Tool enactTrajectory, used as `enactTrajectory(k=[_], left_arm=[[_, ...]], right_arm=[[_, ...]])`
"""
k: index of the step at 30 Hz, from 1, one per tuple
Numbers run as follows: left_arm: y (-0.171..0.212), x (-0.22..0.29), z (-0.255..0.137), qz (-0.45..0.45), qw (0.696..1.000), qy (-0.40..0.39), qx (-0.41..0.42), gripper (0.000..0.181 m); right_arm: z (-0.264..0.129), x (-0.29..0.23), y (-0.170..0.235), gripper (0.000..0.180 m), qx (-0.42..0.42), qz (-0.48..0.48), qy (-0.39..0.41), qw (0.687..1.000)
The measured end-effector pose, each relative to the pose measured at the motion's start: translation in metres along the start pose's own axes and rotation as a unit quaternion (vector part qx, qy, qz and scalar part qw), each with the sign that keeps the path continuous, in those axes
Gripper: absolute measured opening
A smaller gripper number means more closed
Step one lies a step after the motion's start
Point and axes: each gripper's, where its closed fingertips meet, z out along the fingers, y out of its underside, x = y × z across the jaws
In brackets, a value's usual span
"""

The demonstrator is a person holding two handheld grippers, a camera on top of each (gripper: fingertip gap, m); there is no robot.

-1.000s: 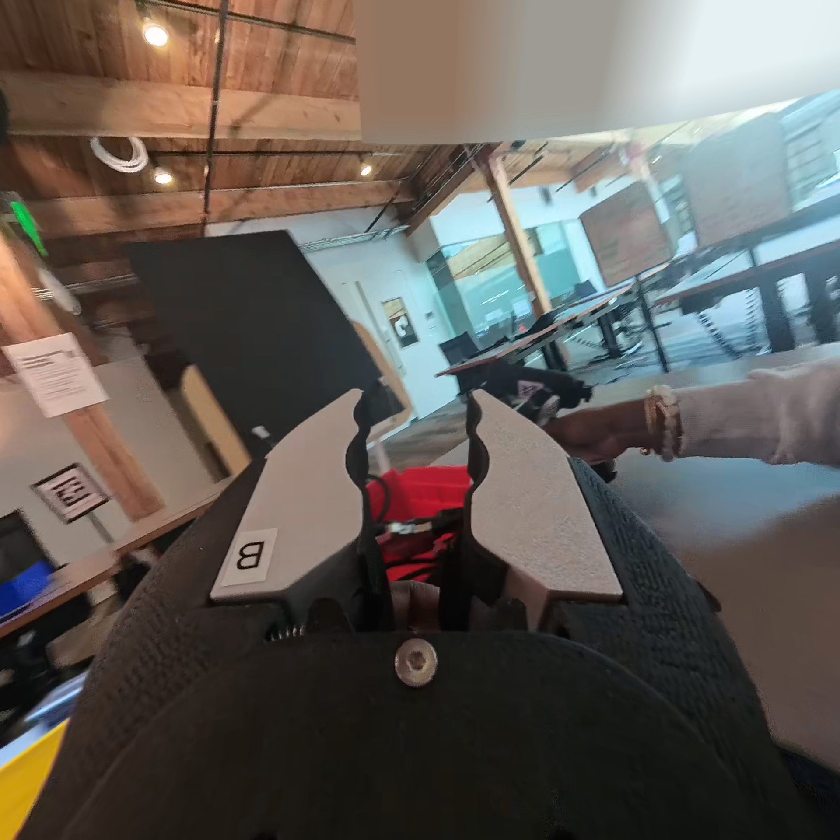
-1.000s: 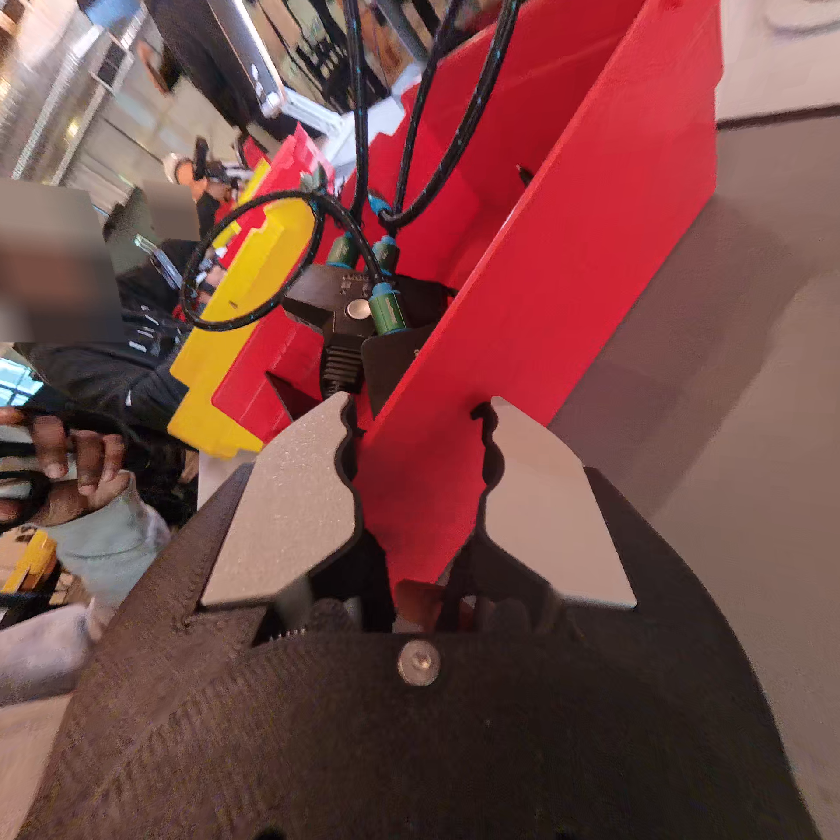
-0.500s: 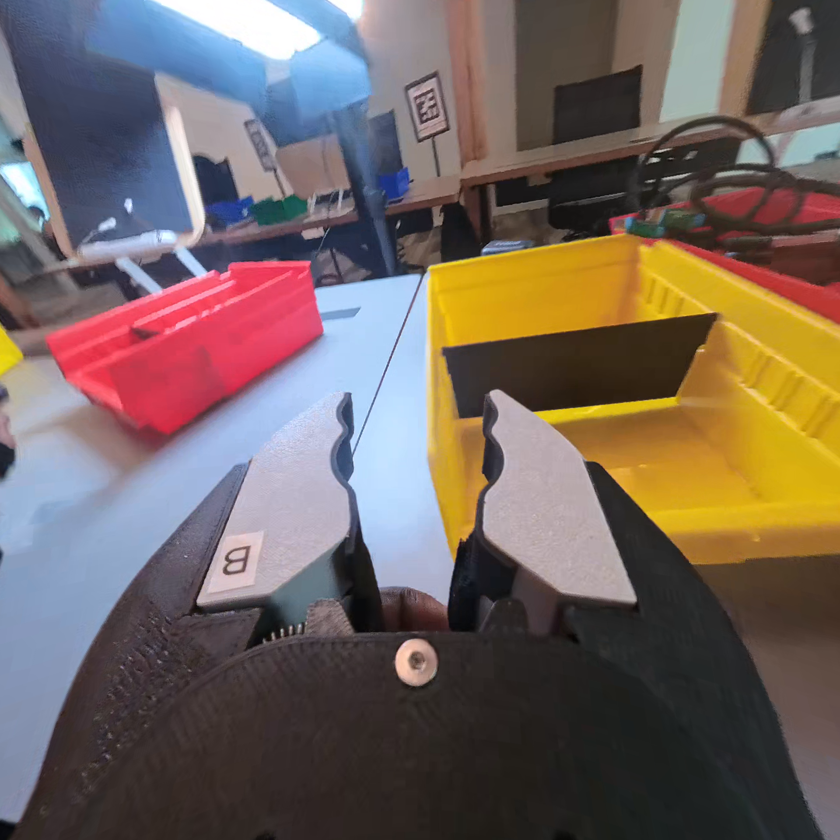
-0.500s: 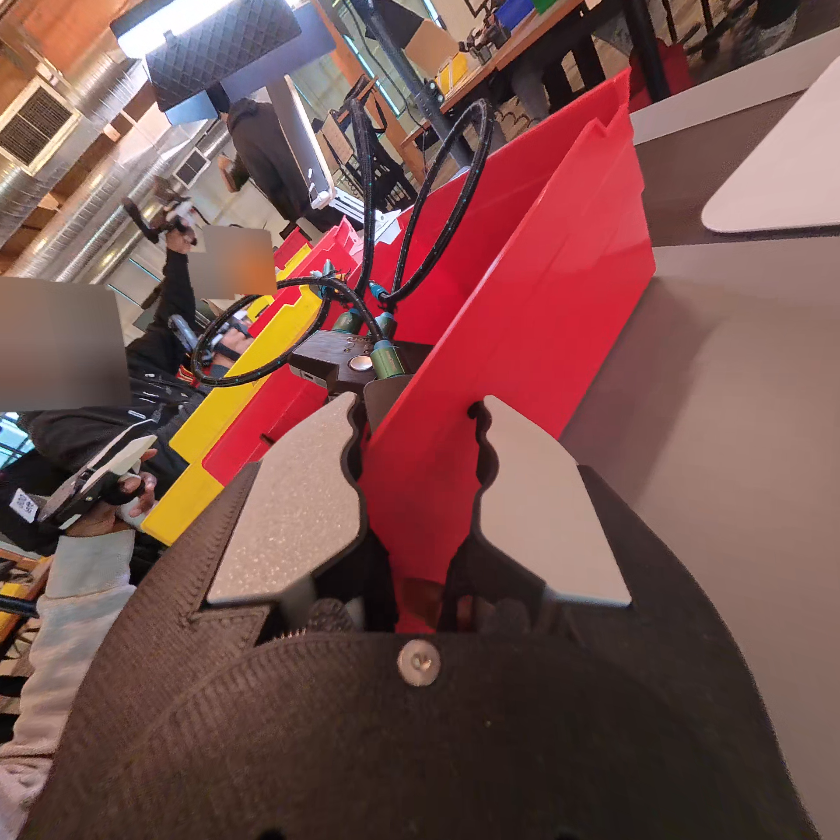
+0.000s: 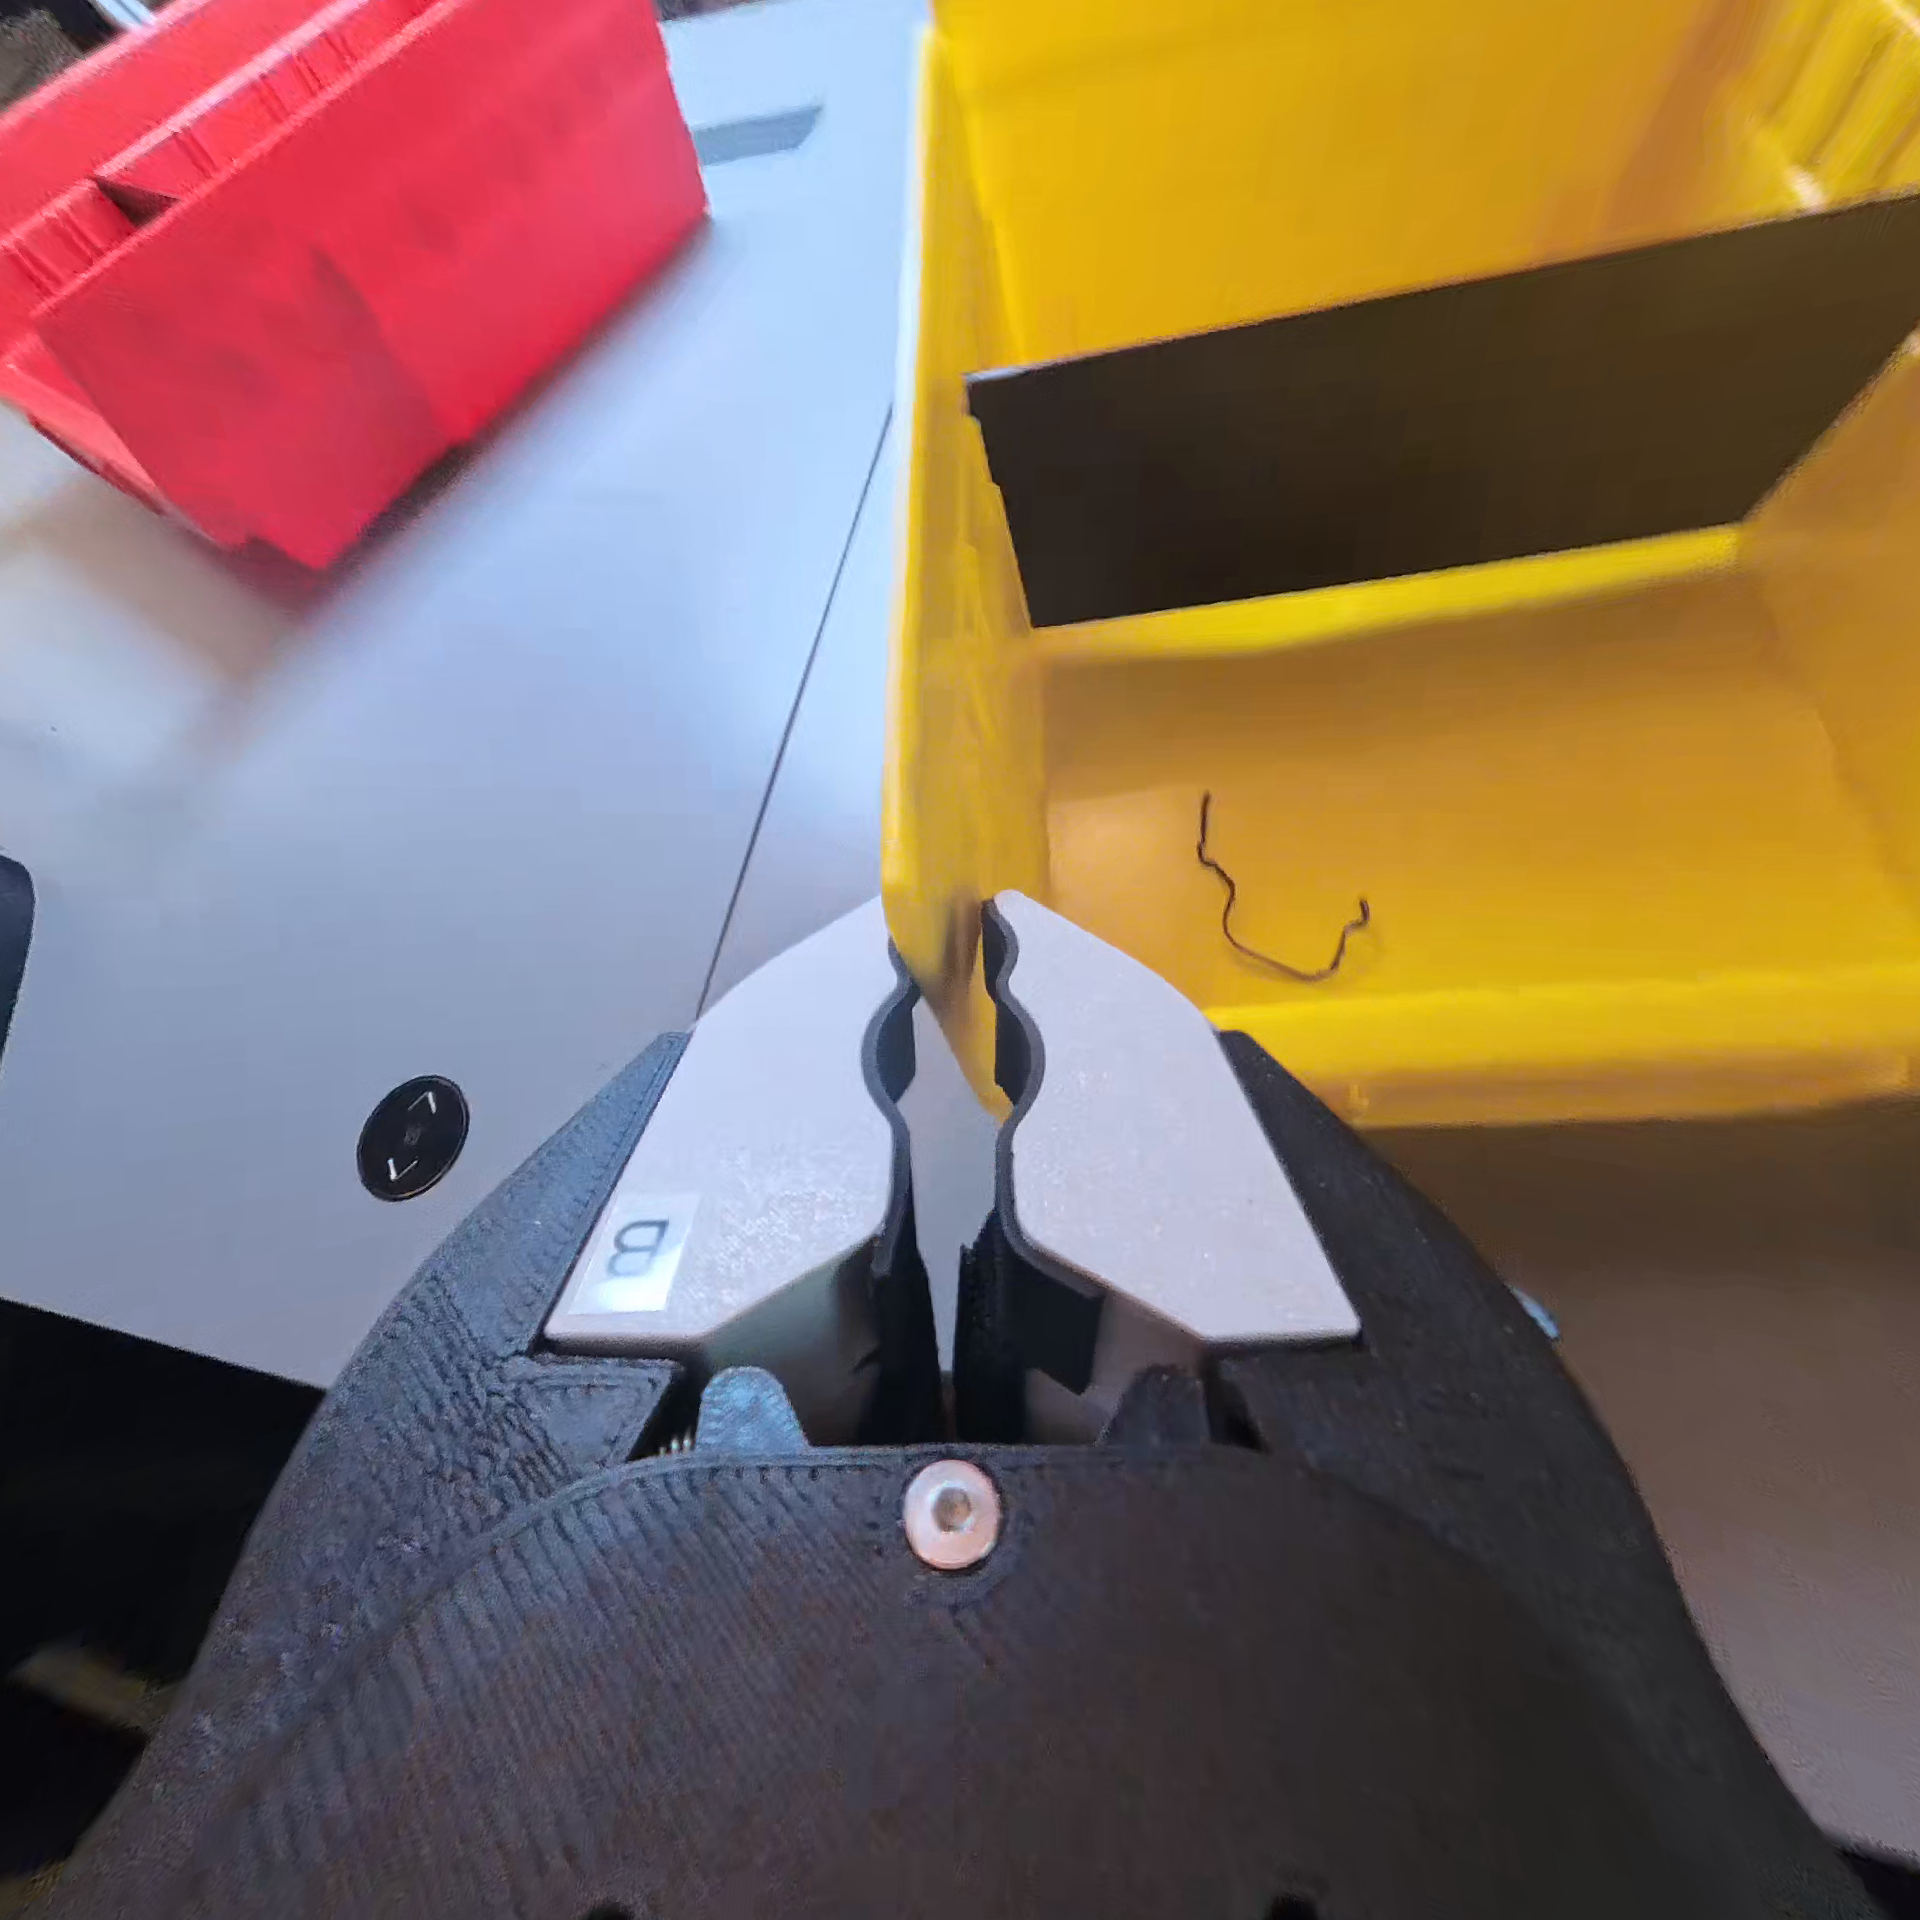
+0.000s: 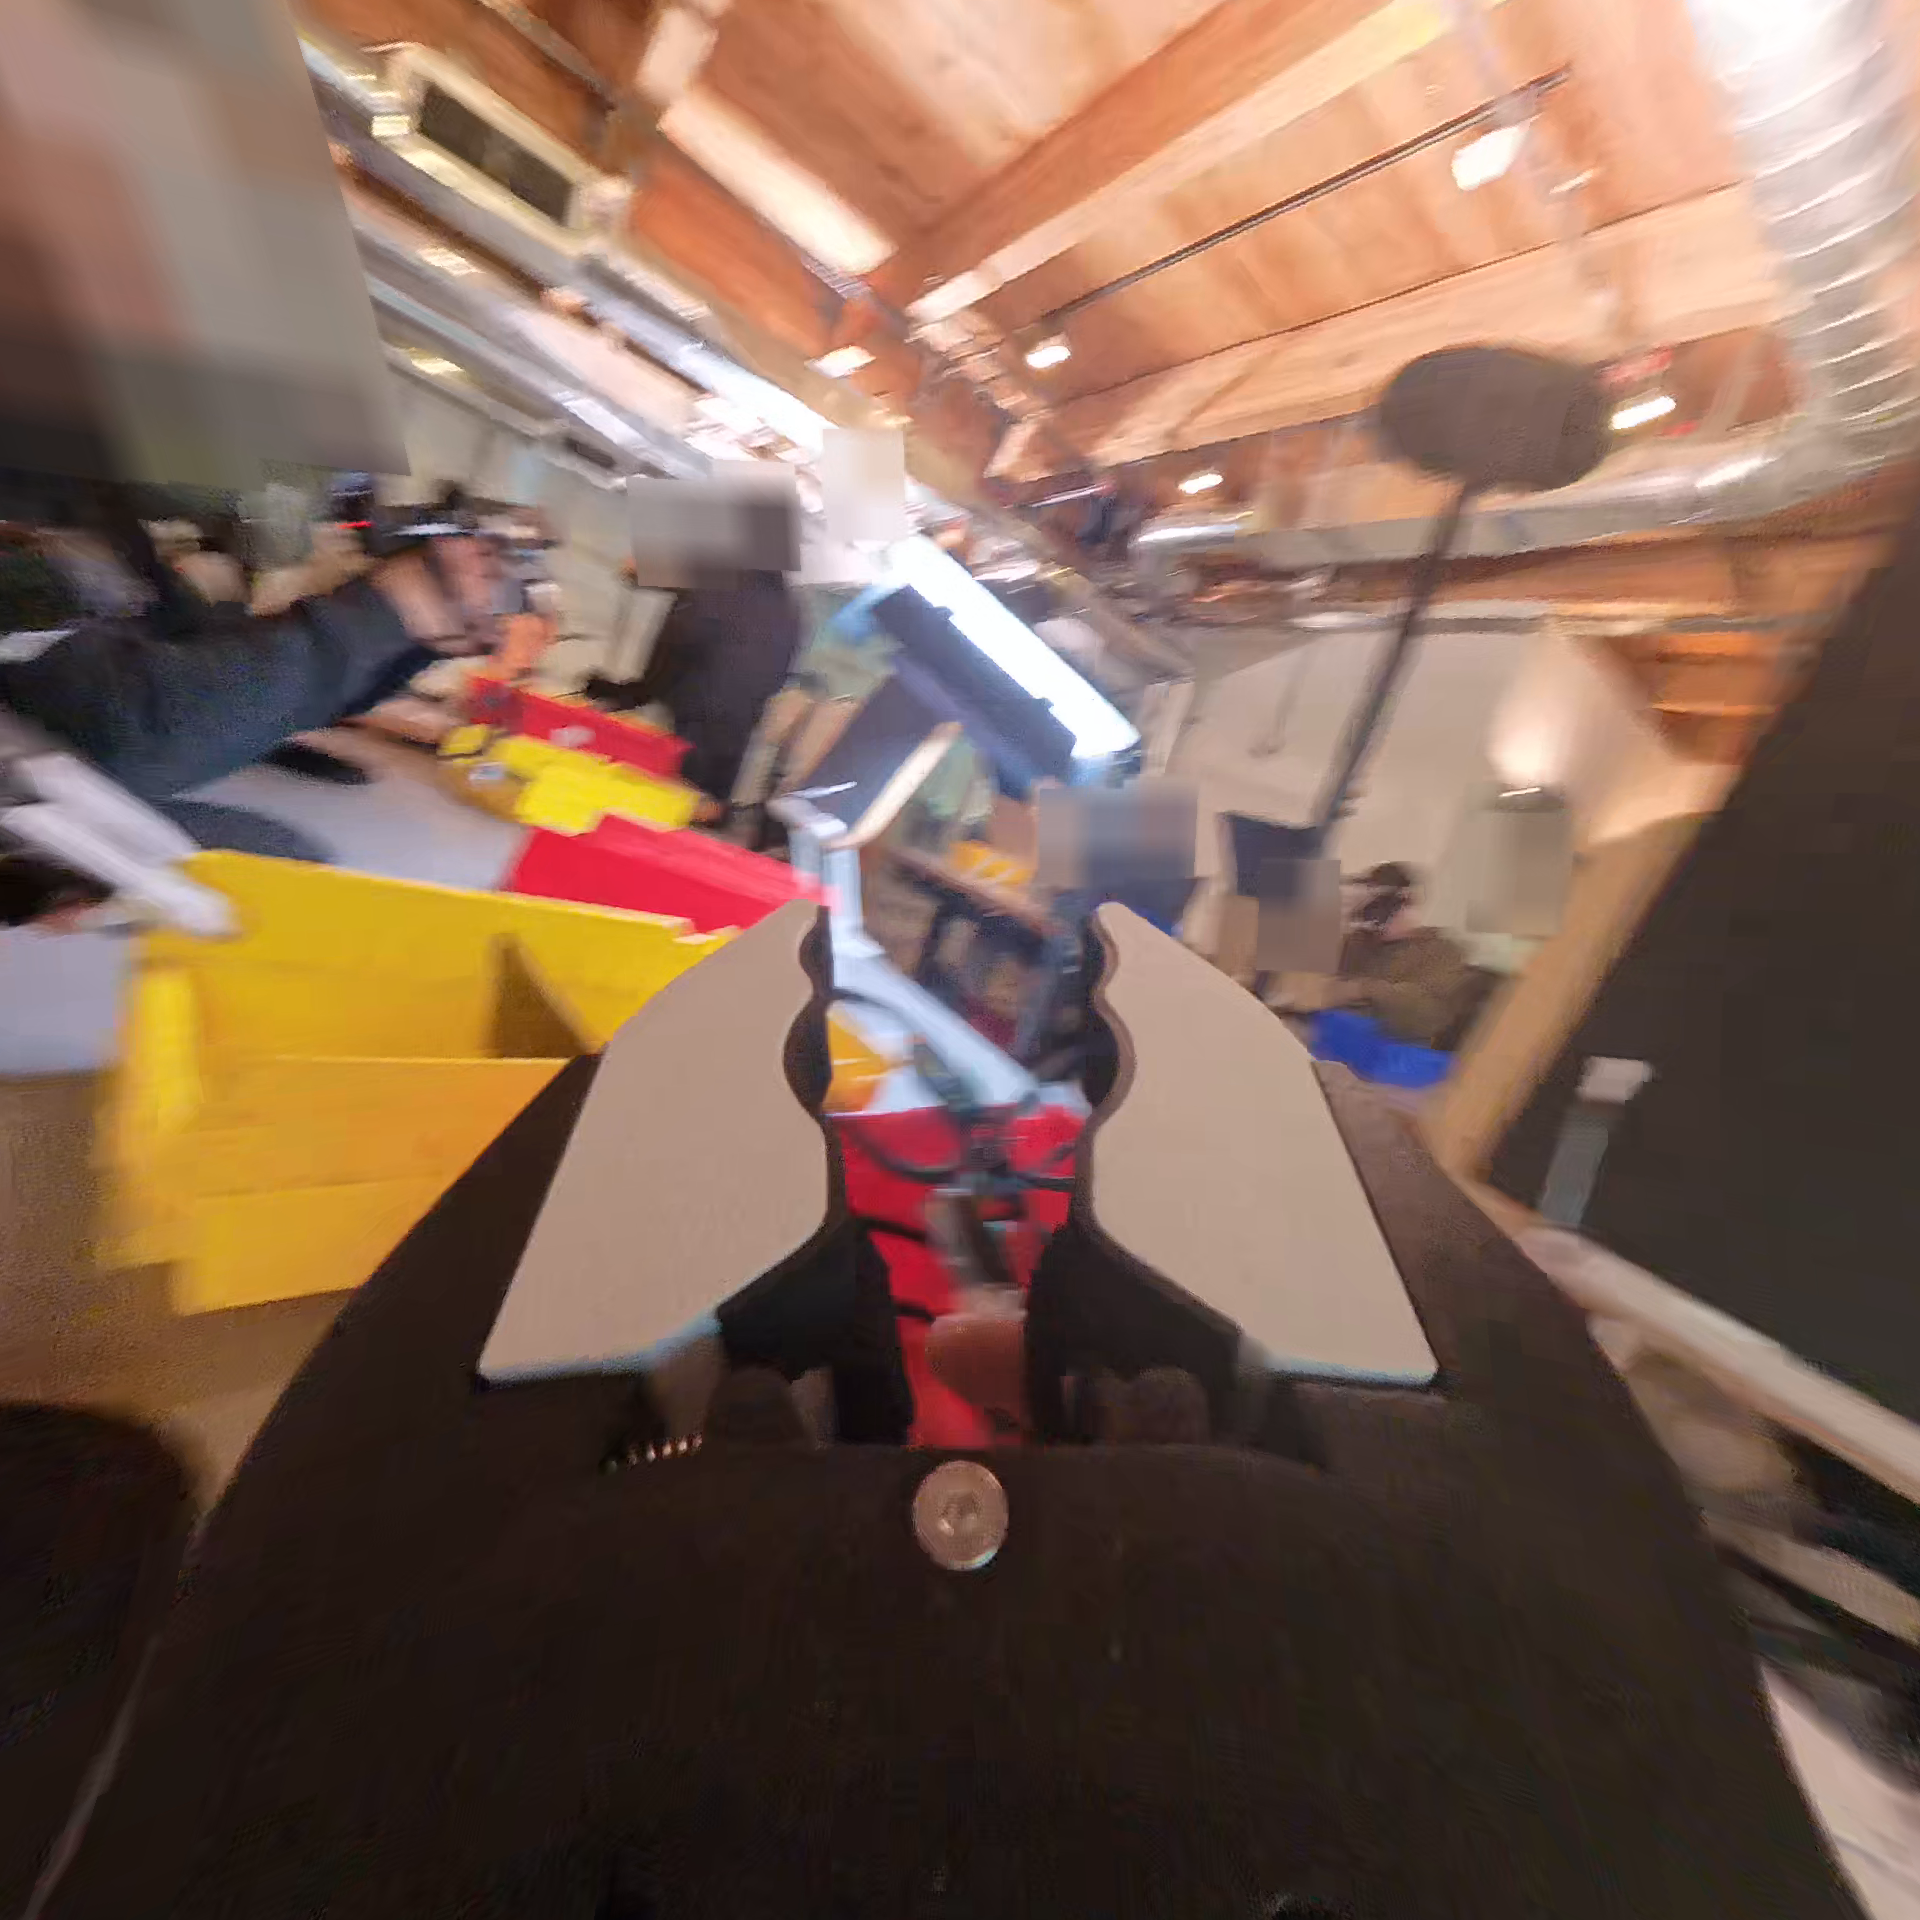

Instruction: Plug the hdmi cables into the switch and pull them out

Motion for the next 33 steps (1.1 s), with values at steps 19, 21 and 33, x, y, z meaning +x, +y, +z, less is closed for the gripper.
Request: enactTrajectory(k=[19,21,33], left_arm=[[-0.020,0.023,0.006,-0.011,0.987,0.073,0.145,0.011],[-0.023,0.027,0.001,0.009,0.989,0.060,0.138,0.013],[-0.136,0.051,-0.127,0.038,0.912,-0.104,0.394,0.009]], right_arm=[[0.061,-0.214,0.144,0.043,-0.355,0.079,-0.176,0.915],[0.062,-0.204,0.147,0.031,-0.351,0.027,-0.154,0.923],[0.068,-0.128,0.009,0.021,-0.124,-0.158,-0.028,0.979]])
